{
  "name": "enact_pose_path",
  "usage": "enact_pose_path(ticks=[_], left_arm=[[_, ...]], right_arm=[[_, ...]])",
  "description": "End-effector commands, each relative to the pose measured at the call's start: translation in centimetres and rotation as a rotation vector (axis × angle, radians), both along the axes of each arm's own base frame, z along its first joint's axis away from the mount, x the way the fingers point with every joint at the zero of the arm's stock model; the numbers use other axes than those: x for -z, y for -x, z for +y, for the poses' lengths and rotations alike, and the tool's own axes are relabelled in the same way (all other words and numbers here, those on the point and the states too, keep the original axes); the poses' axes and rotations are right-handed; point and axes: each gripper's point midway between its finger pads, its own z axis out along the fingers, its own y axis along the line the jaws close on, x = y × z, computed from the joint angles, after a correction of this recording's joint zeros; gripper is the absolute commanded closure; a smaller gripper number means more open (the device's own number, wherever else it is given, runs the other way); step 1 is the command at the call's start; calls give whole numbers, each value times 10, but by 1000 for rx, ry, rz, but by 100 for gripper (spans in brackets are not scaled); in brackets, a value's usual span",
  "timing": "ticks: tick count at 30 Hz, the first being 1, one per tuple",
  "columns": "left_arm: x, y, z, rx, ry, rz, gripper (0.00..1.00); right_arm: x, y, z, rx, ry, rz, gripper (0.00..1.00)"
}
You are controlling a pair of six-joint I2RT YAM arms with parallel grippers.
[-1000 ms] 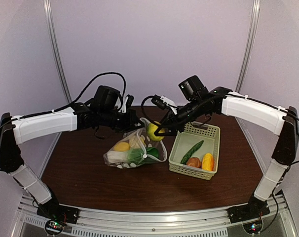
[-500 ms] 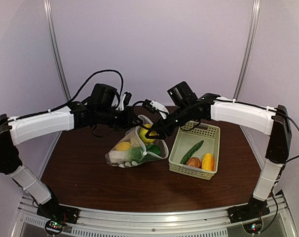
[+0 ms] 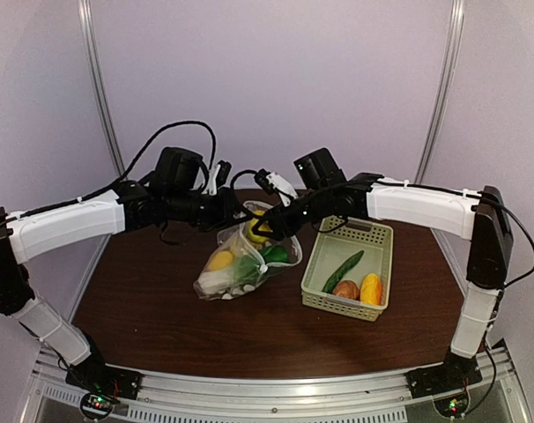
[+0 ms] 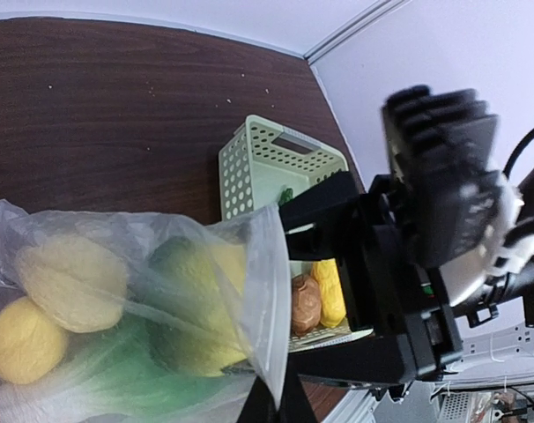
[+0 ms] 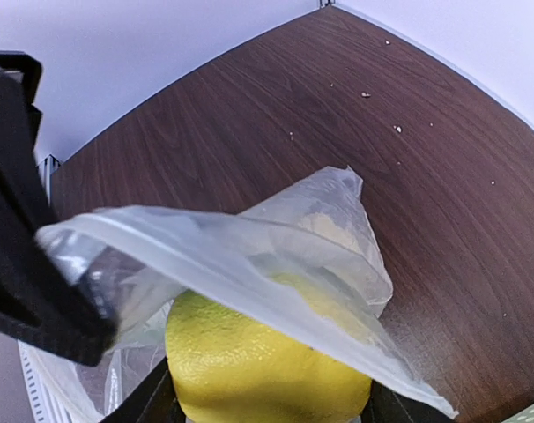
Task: Place the food in the zip-top bag and seal the zipper
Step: Place the fake fruit in the zipper food storage bag, then adjust the zipper food storage bag at the center of the board.
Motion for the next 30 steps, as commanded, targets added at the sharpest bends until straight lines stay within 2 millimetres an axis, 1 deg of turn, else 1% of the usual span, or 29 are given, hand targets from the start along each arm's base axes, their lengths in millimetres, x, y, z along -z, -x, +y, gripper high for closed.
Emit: enact_pose_path(ticks=[1, 3, 6, 8, 11, 13, 15, 18, 19, 20, 22, 24, 27, 30], left_arm=[[-21, 4, 4, 6, 45, -60, 100], [-22, 4, 5, 4, 47, -60, 100], [-23, 4, 5, -1, 51, -62, 100], [-24, 4, 7, -8, 50, -66, 100], [-24, 4, 9, -15, 47, -69, 100], [-22, 3, 11, -26, 38, -70, 100], [-21, 3, 13, -33, 33, -69, 100], [-21, 4, 14, -33, 30, -73, 100], [-21, 4, 14, -33, 29, -74, 100], [-21, 3, 14, -36, 27, -75, 100], [-19, 3, 14, -36, 24, -73, 100], [-18, 3, 13, -33, 23, -70, 100], [-15, 3, 13, -31, 19, -67, 100], [-14, 2, 13, -36, 13, -66, 100]], right_arm=[[8, -8, 13, 50, -4, 16, 37], [10, -4, 17, 42, -1, 16, 34], [8, 3, 24, 17, -12, 26, 27], [4, 8, 27, -8, -37, 45, 21], [-9, 15, 26, -38, -51, 45, 16], [-16, 19, 20, -52, -51, 32, 14], [-24, 22, 9, -59, -43, 17, 14], [-34, 18, -18, -15, -35, -36, 17], [-38, 16, -30, 11, -36, -56, 20], [-37, 13, -41, 43, -24, -65, 22], [-26, 5, -62, 117, 35, -66, 25], [-9, 4, -75, 135, 97, -67, 28], [20, 14, -81, 128, 140, 4, 36], [44, 24, -80, 113, 156, 93, 42]])
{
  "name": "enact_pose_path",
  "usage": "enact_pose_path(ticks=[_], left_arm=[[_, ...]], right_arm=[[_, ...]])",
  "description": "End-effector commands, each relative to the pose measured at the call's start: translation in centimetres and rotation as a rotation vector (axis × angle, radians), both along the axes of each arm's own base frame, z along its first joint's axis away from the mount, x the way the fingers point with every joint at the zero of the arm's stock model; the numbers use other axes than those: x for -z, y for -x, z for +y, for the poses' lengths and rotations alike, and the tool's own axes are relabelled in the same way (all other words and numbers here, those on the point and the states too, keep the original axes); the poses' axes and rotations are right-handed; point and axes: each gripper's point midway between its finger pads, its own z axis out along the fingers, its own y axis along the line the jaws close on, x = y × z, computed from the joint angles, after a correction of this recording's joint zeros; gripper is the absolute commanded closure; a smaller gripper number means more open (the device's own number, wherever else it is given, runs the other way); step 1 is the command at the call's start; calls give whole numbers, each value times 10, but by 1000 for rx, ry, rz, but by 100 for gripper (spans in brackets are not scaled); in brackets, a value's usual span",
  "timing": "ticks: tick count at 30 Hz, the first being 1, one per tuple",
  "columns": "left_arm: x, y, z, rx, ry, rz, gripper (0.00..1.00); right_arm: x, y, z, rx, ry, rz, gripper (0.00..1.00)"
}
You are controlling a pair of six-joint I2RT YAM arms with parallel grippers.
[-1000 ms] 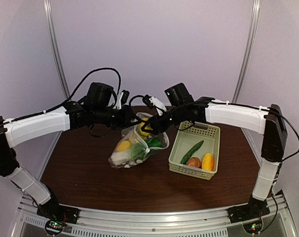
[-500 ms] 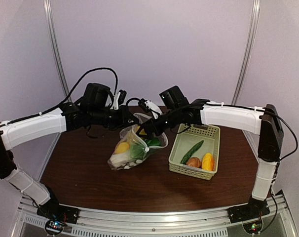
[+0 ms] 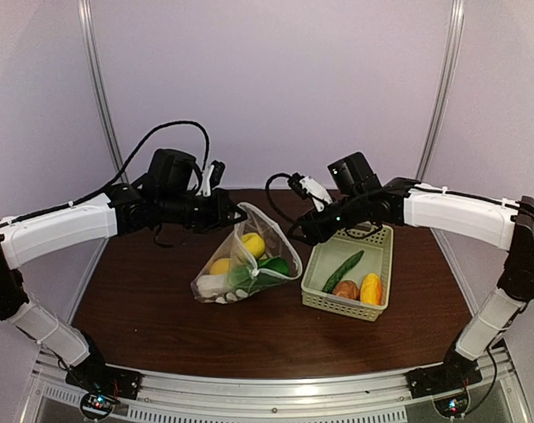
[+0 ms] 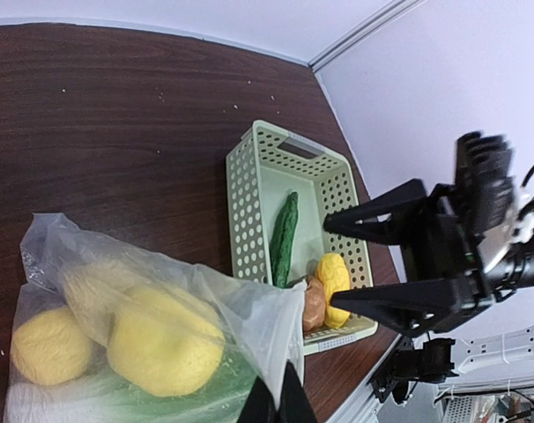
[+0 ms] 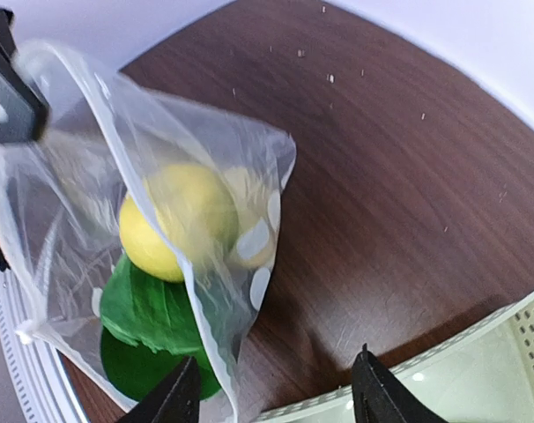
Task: Place the food in the zip-top bag and seal the zipper
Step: Adjust the zipper food storage bag at the center of the board.
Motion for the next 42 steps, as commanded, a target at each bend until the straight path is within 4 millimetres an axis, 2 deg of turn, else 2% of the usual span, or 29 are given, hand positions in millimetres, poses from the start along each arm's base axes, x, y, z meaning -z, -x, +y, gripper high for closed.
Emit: enact_pose_path(ticks=[1, 7, 9, 11, 15, 17, 19, 23, 25, 27, 29, 31, 35, 38, 40, 42], left_arm=[[-11, -3, 1, -8, 14, -48, 100], [-12, -4, 2, -14, 8, -49, 100], [-12, -4, 2, -13, 7, -50, 100], [-11, -5, 2, -16, 6, -51, 100], [-12, -5, 3, -17, -1, -57, 100], [-11, -6, 6, -24, -16, -62, 100], [-12, -7, 10, -30, -51, -76, 100], [-3, -15, 33, -40, -276, -135, 100], [5, -20, 42, -35, -399, -148, 100], [13, -19, 41, 5, -447, -128, 100], [11, -13, 32, 61, -431, -110, 100], [-1, -10, 27, 77, -386, -119, 100], [-48, -5, 17, 71, -221, -194, 100], [-81, -8, 22, 27, -168, -270, 100], [-93, -11, 26, 4, -173, -304, 100], [-97, -14, 27, -3, -176, -317, 100]], right_arm=[[61, 16, -8, 6, 106, 162, 43], [78, 21, -6, -14, 131, 221, 46], [82, 22, -6, -11, 133, 226, 52], [87, 22, -6, -5, 133, 241, 63], [90, 24, 1, -31, 121, 276, 97], [80, 21, 7, -49, 104, 276, 100], [59, 15, 11, -62, 78, 271, 100], [-8, 5, 24, -128, -28, 212, 100], [-30, 2, 27, -137, -55, 172, 100], [-35, 0, 29, -136, -59, 165, 100], [-33, -4, 30, -127, -58, 170, 100], [-33, -4, 35, -135, -64, 194, 100], [-58, -11, 37, -127, -91, 128, 100], [-73, -11, 40, -155, -115, 122, 100], [-93, -11, 42, -174, -161, 103, 99], [-97, -12, 43, -169, -177, 88, 97]])
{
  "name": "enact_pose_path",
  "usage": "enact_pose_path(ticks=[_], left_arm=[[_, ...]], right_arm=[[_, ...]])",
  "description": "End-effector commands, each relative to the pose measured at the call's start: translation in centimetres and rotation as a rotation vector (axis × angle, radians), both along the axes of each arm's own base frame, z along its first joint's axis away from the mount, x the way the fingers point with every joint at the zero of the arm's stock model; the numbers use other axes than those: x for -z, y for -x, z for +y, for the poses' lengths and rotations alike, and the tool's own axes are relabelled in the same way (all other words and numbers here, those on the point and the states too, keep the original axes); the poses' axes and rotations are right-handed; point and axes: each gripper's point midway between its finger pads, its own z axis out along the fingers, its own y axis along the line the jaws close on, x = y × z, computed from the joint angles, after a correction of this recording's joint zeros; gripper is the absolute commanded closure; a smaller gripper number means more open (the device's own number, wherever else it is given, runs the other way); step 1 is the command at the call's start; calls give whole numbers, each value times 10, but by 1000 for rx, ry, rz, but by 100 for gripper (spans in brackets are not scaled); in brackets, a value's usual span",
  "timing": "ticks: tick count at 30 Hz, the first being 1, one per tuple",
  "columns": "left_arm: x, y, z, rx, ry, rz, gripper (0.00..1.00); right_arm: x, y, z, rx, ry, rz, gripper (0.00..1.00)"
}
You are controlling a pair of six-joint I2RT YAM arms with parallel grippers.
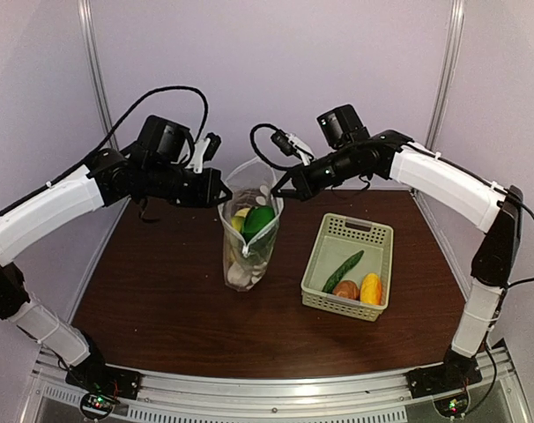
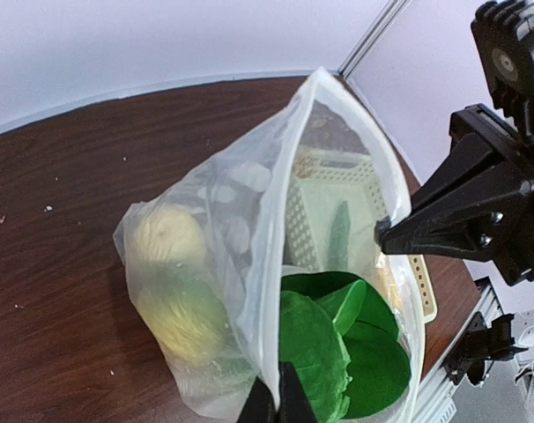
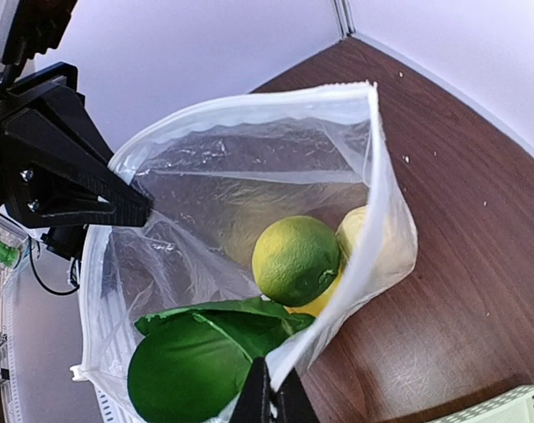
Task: Place the food in the zip-top bag and seal the zipper
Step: Adjust the zipper food storage bag at the center of the board.
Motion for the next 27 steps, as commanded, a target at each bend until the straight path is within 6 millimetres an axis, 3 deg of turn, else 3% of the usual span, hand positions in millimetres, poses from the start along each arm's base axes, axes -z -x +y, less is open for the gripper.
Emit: enact_pose_path(ticks=[1, 2, 6, 9, 12, 15, 17, 21, 24, 27], left_arm=[[-53, -8, -2, -6, 91, -136, 100], [-44, -9, -5, -3, 80, -118, 100], [-26, -6, -20, 58, 72, -35, 100], [-24, -8, -13, 27, 54, -48, 100], [-28, -11, -5, 5, 17, -83, 100], [-18, -15, 3, -18, -47, -86, 100], [-3, -16, 5, -23, -73, -60, 100], [12, -13, -2, 3, -55, -18, 100], [17, -14, -5, 3, -35, -16, 100], [29, -15, -9, 8, -33, 1, 100]], right_arm=[[-21, -3, 3, -11, -61, -24, 96], [-13, -3, 4, -17, -42, -1, 97], [-12, -1, 5, -31, -58, 9, 96], [-3, -5, 1, -12, -17, -6, 94], [3, -6, -3, 0, 14, 0, 80], [5, -11, -15, 16, 54, -37, 65], [4, -14, -31, 43, 64, -46, 57], [-6, -30, -88, 151, 36, -81, 42], [10, -32, -131, 174, 118, -105, 36], [46, -21, -160, 129, 270, -118, 35]])
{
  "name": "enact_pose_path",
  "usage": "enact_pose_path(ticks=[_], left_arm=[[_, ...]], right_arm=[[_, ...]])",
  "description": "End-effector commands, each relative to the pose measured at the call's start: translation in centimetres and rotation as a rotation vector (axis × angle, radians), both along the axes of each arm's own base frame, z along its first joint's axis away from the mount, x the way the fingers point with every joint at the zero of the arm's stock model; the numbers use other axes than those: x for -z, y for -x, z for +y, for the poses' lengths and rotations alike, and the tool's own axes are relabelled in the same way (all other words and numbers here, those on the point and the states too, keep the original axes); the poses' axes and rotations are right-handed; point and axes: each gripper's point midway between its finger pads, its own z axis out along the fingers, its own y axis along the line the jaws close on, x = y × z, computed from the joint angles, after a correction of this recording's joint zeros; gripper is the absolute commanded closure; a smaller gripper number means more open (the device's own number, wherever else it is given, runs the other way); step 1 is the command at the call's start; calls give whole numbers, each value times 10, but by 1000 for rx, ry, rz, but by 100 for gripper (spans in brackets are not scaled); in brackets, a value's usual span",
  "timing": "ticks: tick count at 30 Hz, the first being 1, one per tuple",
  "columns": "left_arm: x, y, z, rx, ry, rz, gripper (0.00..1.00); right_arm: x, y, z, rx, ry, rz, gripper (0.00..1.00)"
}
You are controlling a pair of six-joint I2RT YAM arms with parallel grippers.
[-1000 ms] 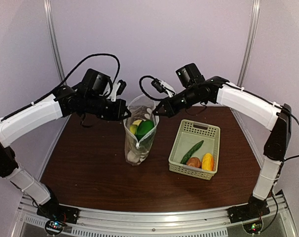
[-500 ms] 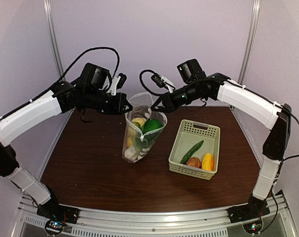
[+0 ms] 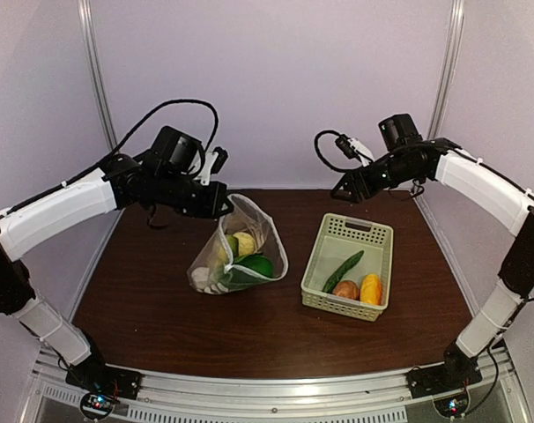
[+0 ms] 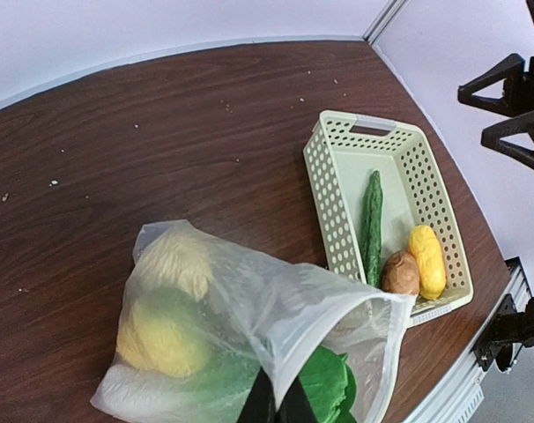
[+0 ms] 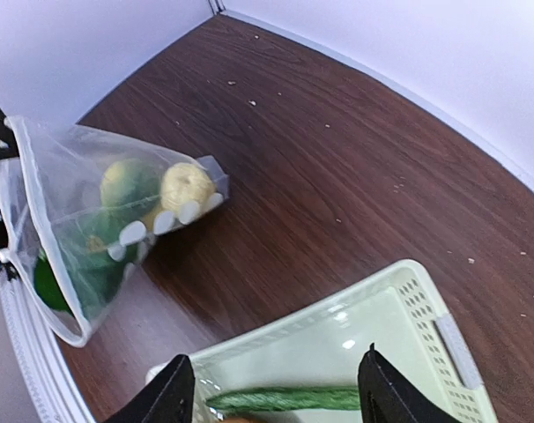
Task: Place the food in the zip-top bag and seal the zipper
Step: Adjust the zipper food storage bag at the center of the board, then pick up the fake vegetable from the bin.
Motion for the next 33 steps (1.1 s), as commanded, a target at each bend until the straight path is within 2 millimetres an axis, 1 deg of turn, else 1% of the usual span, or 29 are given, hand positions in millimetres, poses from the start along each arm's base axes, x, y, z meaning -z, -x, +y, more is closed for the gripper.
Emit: enact_pose_path(ticks=[1, 2, 4, 6, 8, 13, 16, 20, 21, 22, 24, 28, 30, 33], left_arm=[[6, -10, -12, 8, 45, -11, 100], [9, -11, -14, 8, 44, -3, 100], [13, -13, -19, 17, 46, 7, 100], [13, -15, -21, 22, 41, 10, 100], [13, -17, -22, 21, 32, 8, 100], [14, -18, -21, 13, 23, 10, 100], [16, -18, -19, 5, 21, 17, 100], [17, -16, -17, -2, 22, 22, 100], [17, -15, -16, -4, 21, 22, 100], [16, -15, -14, -8, 22, 21, 100], [15, -14, -12, -14, 23, 18, 100], [16, -13, -8, -26, 18, 13, 100], [17, -13, -9, -24, 18, 17, 100], [19, -12, -13, -12, 24, 28, 100]], right_arm=[[36, 25, -34, -83, 189, -28, 36], [45, 30, -41, -95, 209, -24, 37], [65, 31, -54, -78, 250, -6, 40], [83, 33, -63, -82, 297, 13, 44], [98, 31, -70, -59, 336, 31, 45], [124, 31, -74, -41, 368, 82, 45], [141, 33, -72, -83, 391, 129, 45], [157, 29, -70, -121, 415, 162, 45], [161, 26, -72, -110, 431, 168, 45], [164, 21, -74, -84, 443, 179, 45], [170, 17, -74, -53, 440, 226, 46], [181, 11, -68, 86, 356, 291, 45], [188, 9, -68, 145, 330, 318, 41], [198, 3, -71, 215, 326, 331, 40]])
